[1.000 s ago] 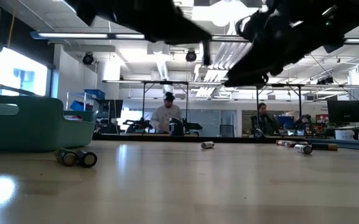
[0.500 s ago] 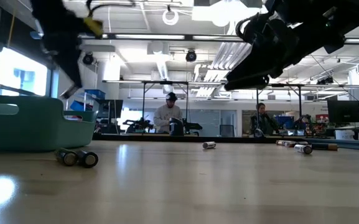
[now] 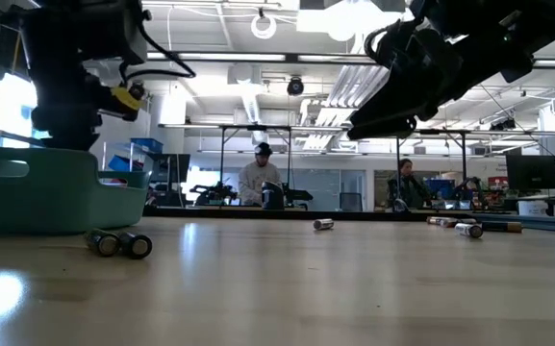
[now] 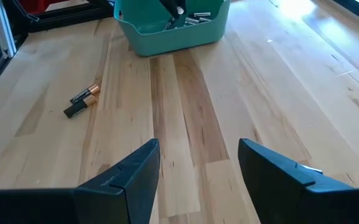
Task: Sort batteries
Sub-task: Put the silver battery into the green bin
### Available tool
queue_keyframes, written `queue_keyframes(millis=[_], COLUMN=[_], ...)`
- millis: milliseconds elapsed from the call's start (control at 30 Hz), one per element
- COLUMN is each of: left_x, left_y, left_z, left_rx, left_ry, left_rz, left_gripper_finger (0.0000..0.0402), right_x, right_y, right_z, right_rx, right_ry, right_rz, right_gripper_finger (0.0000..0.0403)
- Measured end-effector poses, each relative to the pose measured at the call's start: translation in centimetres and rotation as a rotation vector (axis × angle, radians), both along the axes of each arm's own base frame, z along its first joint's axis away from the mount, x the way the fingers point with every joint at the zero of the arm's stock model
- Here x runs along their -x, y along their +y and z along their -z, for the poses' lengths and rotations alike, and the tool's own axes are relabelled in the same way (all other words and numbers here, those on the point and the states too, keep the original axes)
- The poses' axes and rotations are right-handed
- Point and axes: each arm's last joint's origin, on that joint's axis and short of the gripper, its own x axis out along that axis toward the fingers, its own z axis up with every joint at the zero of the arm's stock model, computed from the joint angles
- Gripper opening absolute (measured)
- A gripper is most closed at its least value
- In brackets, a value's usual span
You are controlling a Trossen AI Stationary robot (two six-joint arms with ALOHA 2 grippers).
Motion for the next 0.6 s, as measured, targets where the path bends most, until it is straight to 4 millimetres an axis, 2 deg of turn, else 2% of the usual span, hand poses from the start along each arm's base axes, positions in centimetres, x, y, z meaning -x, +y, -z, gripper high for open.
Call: queue_keyframes(millis=[367, 600], left_x=[0.4, 0.3], left_y=[0.0, 0.0], left_z=[1.1, 1.0], left_rx=[0.016, 0.031], left_ry=[-0.003, -0.027], left_rz=[-0.004, -0.001], left_gripper_finger=[0.0073, 0.0154], right_x=[0.0, 0.0], right_y=[0.0, 0.0], right_z=[0.0, 0.0], right_rx=[-0.025, -0.072], right_ry=[-0.001, -0.001], right_rz=[0.01, 0.034], right_gripper_finger=[0.021, 0.021])
